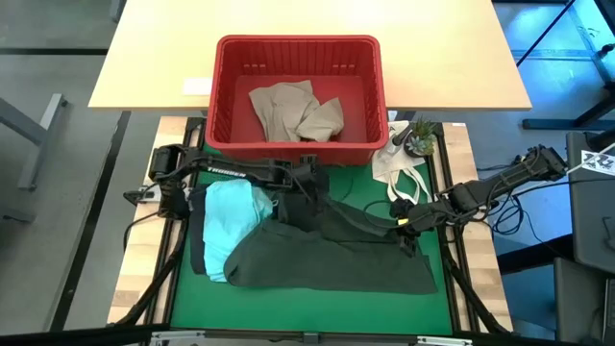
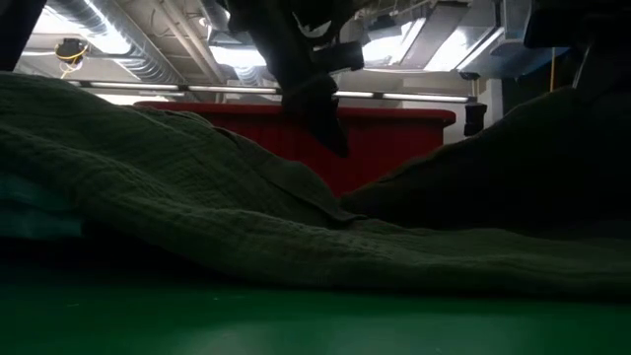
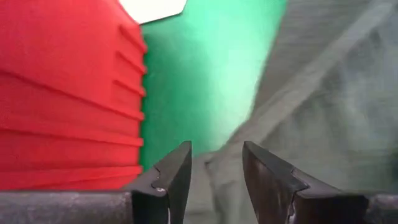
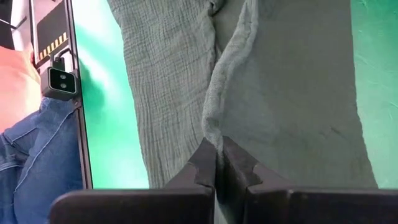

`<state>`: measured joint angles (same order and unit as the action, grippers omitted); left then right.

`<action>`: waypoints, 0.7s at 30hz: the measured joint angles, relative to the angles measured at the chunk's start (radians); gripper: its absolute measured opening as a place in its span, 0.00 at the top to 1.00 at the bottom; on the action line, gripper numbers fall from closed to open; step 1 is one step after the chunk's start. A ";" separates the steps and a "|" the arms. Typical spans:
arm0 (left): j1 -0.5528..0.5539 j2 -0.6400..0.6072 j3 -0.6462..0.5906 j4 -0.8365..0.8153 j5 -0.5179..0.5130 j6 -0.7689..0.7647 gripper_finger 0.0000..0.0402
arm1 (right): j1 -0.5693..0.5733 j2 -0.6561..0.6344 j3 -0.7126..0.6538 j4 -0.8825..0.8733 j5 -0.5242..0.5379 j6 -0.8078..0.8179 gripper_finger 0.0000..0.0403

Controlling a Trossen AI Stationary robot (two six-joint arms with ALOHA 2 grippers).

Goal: Fold Laundry from Bin
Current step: Fold the green polo shirt from the red laundry bin

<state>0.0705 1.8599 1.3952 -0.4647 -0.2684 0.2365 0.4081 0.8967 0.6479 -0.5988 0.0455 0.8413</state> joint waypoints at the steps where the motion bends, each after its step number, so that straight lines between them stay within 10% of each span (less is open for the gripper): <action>1: 0.010 0.000 0.000 0.004 0.000 0.002 0.66 | 0.000 0.000 0.000 0.000 0.000 0.000 0.98; 21: 0.054 0.129 -0.001 0.083 -0.012 0.005 0.67 | -0.002 0.005 0.000 -0.002 -0.003 0.000 0.98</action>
<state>0.1246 1.9886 1.3937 -0.3816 -0.2805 0.2413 0.4057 0.9018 0.6476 -0.6006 0.0422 0.8410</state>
